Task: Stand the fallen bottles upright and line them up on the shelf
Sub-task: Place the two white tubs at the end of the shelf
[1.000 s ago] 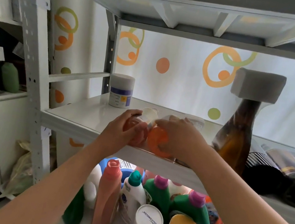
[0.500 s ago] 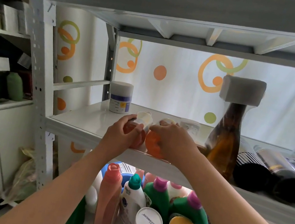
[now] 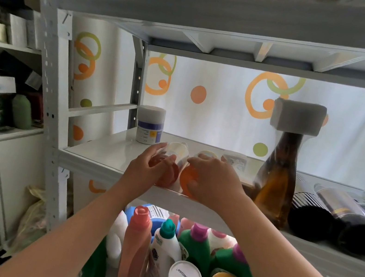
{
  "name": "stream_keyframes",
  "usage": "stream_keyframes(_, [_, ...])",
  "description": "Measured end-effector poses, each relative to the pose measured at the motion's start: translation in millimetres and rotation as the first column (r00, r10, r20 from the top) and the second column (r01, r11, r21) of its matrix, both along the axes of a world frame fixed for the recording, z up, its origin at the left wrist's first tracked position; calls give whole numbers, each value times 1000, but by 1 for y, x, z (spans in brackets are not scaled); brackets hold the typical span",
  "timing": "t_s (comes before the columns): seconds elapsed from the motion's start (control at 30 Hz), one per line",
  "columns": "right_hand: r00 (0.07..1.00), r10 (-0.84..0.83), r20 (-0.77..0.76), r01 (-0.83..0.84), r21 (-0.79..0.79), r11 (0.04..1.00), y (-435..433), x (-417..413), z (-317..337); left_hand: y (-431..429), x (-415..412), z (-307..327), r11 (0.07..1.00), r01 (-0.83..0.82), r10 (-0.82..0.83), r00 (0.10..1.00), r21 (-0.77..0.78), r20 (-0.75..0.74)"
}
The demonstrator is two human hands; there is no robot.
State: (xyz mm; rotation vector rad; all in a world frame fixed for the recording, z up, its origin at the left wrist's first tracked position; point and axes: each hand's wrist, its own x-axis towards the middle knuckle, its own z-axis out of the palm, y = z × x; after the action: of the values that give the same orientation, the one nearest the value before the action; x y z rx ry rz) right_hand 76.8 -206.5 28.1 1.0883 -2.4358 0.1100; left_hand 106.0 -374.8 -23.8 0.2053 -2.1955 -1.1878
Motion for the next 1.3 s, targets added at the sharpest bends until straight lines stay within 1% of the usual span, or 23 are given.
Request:
stream_keyframes(0.07, [998,3,59,1,-56,998,0,2,5,-4,1,2,1000,0,1,1000,25,-11])
stream_keyframes(0.2, [990,22,140,0,-155,988,-8,3,15,-13,7,13,995,-93,97,986,34,-135])
stream_keyframes(0.33, [942,117,314,-18,-299,954,-24,-4,28,-31,8,21,991,-129,136,968,46,-210])
stream_keyframes(0.43, [920,185,347,-38,-391,919,-43,-16,39,-54,-1,26,985,-100,128,969,141,-210])
stream_keyframes(0.5, [917,199,347,-35,-425,905,-59,-25,45,-69,-13,31,967,-49,101,974,248,-205])
stream_keyframes(0.57, [923,191,335,-32,-427,904,-77,-36,49,-84,-25,35,931,-19,97,975,365,-198])
stream_keyframes(0.6, [925,186,331,-34,-417,908,-86,-41,50,-91,-32,36,921,-21,101,977,388,-186])
stream_keyframes(0.7, [924,190,332,-57,-372,927,-111,-58,51,-109,-49,39,930,-42,102,984,365,-147])
stream_keyframes(0.77, [918,193,347,-55,-370,928,-127,-69,49,-118,-55,39,924,-59,116,985,377,-131])
stream_keyframes(0.87, [915,175,365,-43,-342,939,-155,-83,46,-133,-56,28,926,-97,151,981,364,-122])
stream_keyframes(0.97, [927,151,345,-42,-304,952,-181,-96,48,-140,-55,16,948,-58,95,990,314,-103])
stream_keyframes(1.03, [929,122,349,-17,-291,957,-196,-104,52,-142,-55,14,955,-47,85,989,292,-120])
stream_keyframes(1.1, [917,94,387,17,-273,962,-210,-111,53,-145,-56,15,948,-58,106,985,312,-137])
stream_keyframes(1.2, [883,81,463,48,-262,964,-230,-121,52,-148,-57,14,959,-77,113,987,272,-117])
stream_keyframes(1.3, [845,51,532,103,-256,961,-243,-133,50,-149,-57,14,959,-77,110,988,272,-109])
